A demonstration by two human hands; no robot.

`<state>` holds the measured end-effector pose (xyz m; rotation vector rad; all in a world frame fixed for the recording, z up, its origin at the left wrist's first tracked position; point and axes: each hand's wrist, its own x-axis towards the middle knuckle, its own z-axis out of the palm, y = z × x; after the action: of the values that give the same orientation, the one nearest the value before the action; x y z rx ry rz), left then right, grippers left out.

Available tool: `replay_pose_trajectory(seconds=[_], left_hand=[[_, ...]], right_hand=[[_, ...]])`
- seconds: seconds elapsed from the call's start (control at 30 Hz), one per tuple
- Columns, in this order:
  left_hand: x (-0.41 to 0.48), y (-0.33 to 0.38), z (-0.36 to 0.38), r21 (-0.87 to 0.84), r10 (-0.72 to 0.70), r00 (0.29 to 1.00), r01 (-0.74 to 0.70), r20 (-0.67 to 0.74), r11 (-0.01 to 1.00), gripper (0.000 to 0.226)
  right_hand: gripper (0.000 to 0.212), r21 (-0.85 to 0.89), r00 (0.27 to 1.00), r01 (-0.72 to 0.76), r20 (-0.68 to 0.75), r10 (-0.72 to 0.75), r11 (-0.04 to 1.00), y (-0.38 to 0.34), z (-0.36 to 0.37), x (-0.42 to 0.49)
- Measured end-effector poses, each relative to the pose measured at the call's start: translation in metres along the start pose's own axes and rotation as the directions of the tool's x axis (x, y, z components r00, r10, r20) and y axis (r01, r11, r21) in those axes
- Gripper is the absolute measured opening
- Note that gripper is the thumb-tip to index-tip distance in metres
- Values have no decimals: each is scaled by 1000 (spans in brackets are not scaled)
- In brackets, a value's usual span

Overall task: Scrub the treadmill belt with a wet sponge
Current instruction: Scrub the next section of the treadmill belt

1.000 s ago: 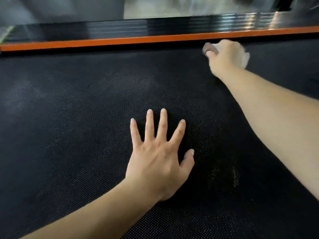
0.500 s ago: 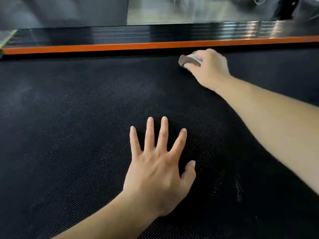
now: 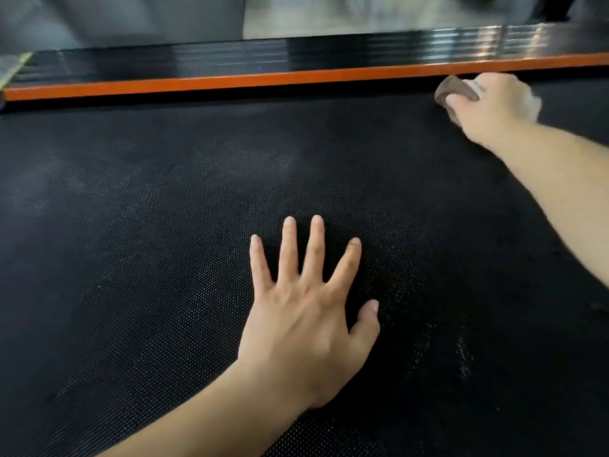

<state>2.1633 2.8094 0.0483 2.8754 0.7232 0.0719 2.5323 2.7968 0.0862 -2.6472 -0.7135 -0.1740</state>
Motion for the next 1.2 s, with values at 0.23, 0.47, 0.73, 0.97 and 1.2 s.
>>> replay_pose_trajectory(seconds=[0.23, 0.47, 0.73, 0.97, 1.2], left_hand=[[0, 1, -3, -5, -14, 1000, 14, 22, 1000, 75], [-1, 0, -5, 3, -16, 999, 16, 36, 1000, 76], [1, 2, -4, 33, -33, 998, 31, 52, 999, 78], [0, 2, -3, 32, -35, 998, 33, 48, 999, 77], [1, 2, -2, 38, -41, 997, 39, 58, 999, 78]], right_hand=[[29, 109, 962, 237, 109, -249, 965, -12, 3, -40], [37, 19, 993, 116, 19, -117, 993, -4, -6, -51], [31, 12, 998, 30, -53, -30, 999, 3, -18, -71], [27, -37, 953, 301, 53, -299, 953, 29, -32, -110], [41, 95, 937, 341, 44, -346, 935, 19, -37, -185]])
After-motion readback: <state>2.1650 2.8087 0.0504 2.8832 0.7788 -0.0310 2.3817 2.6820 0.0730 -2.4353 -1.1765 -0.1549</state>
